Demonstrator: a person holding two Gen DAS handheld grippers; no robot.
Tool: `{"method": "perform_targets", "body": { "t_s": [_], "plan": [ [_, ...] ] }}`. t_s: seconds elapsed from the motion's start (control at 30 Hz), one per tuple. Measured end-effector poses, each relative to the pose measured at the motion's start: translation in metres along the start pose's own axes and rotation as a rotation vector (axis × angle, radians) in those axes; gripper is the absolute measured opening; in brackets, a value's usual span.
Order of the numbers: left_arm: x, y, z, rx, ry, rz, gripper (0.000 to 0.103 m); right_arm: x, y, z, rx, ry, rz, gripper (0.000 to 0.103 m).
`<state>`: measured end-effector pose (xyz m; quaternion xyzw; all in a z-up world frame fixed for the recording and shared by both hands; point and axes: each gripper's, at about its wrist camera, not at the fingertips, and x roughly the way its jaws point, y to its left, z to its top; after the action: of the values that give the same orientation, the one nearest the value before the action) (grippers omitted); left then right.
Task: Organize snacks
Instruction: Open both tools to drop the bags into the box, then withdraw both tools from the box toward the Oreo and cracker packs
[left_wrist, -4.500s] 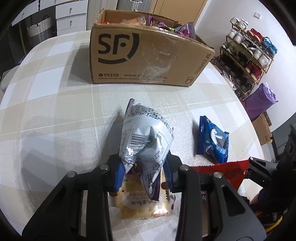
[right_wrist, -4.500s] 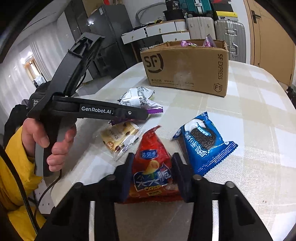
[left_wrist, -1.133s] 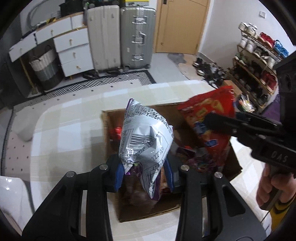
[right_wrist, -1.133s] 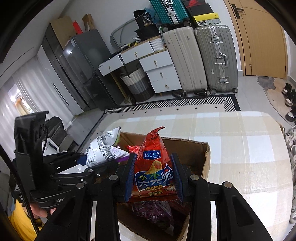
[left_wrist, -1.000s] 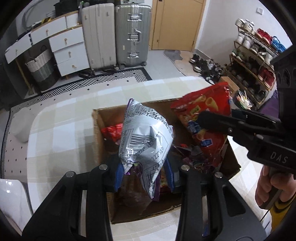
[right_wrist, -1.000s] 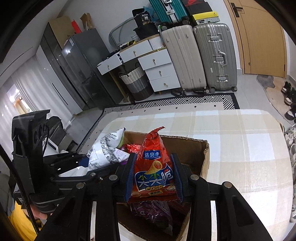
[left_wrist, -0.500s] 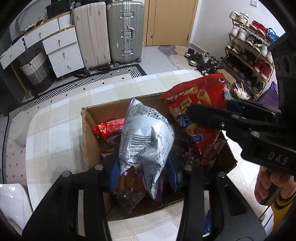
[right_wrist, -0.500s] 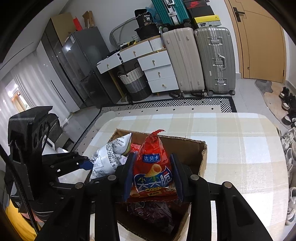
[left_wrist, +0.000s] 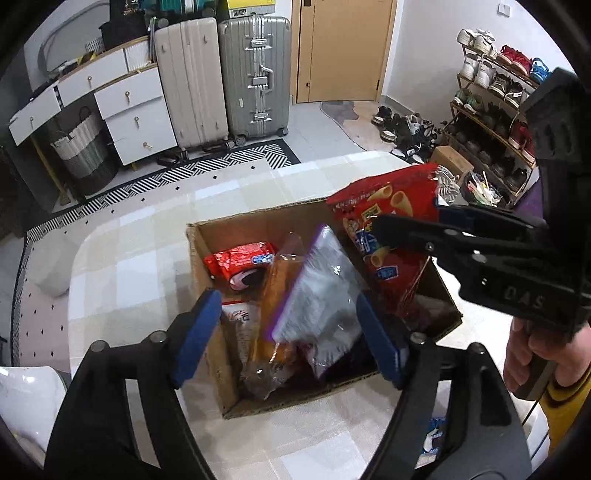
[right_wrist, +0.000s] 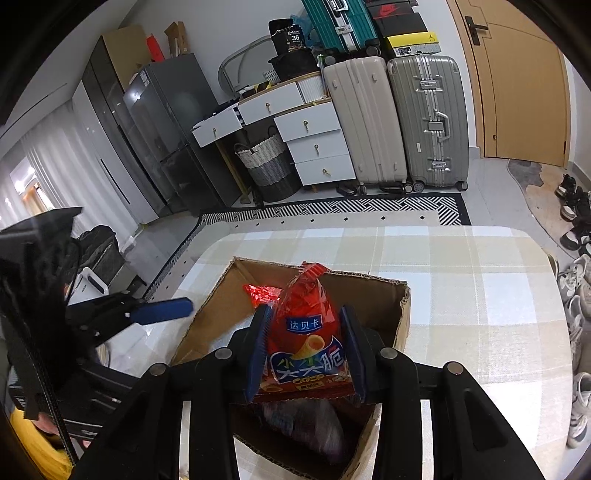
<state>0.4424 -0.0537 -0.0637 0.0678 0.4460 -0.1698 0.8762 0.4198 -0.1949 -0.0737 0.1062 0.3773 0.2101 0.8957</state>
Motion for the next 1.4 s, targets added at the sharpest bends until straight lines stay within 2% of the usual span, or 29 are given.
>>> {"method": "perform_targets", "body": {
  "t_s": [0.3, 0.4, 0.5, 0.57, 0.7, 0.87, 0.97, 1.03, 1.17, 1.23, 1.3, 1.4],
  "plan": [
    [-0.033, 0.004, -0.012, -0.005, -0.024, 0.022, 0.074, -0.001, 0.003, -0.003, -0.001, 0.006, -0.013, 0.037],
    [-0.042, 0.008, -0.016, -0.017, -0.029, 0.028, 0.074, -0.002, 0.007, -0.002, -0.018, 0.015, -0.030, 0.042],
    [-0.052, 0.006, -0.019, -0.028, -0.035, 0.033, 0.075, -0.008, 0.012, -0.003, -0.037, -0.001, -0.060, 0.051],
    [-0.061, 0.007, -0.024, -0.033, -0.043, 0.042, 0.079, -0.014, 0.014, -0.003, -0.042, -0.013, -0.066, 0.051],
    [-0.084, 0.007, -0.036, -0.043, -0.058, 0.062, 0.079, -0.033, 0.017, -0.007, -0.028, -0.043, -0.063, 0.052],
    [-0.114, 0.005, -0.051, -0.066, -0.081, 0.082, 0.080, -0.073, 0.025, -0.014, -0.031, -0.098, -0.053, 0.053],
    [-0.134, 0.001, -0.064, -0.084, -0.099, 0.088, 0.082, -0.103, 0.032, -0.023, -0.043, -0.144, -0.055, 0.061],
    [-0.151, -0.004, -0.073, -0.101, -0.117, 0.114, 0.084, -0.124, 0.040, -0.031, -0.055, -0.178, -0.046, 0.071],
    [-0.186, -0.016, -0.092, -0.109, -0.177, 0.133, 0.087, -0.170, 0.063, -0.052, -0.116, -0.253, -0.047, 0.076],
    [-0.205, -0.021, -0.102, -0.115, -0.213, 0.139, 0.092, -0.190, 0.075, -0.065, -0.143, -0.292, -0.049, 0.087],
    [-0.225, -0.026, -0.113, -0.129, -0.252, 0.143, 0.102, -0.216, 0.087, -0.080, -0.173, -0.348, -0.042, 0.090],
    [-0.250, -0.031, -0.133, -0.144, -0.297, 0.145, 0.102, -0.242, 0.102, -0.099, -0.207, -0.390, -0.029, 0.093]
  ]
}}
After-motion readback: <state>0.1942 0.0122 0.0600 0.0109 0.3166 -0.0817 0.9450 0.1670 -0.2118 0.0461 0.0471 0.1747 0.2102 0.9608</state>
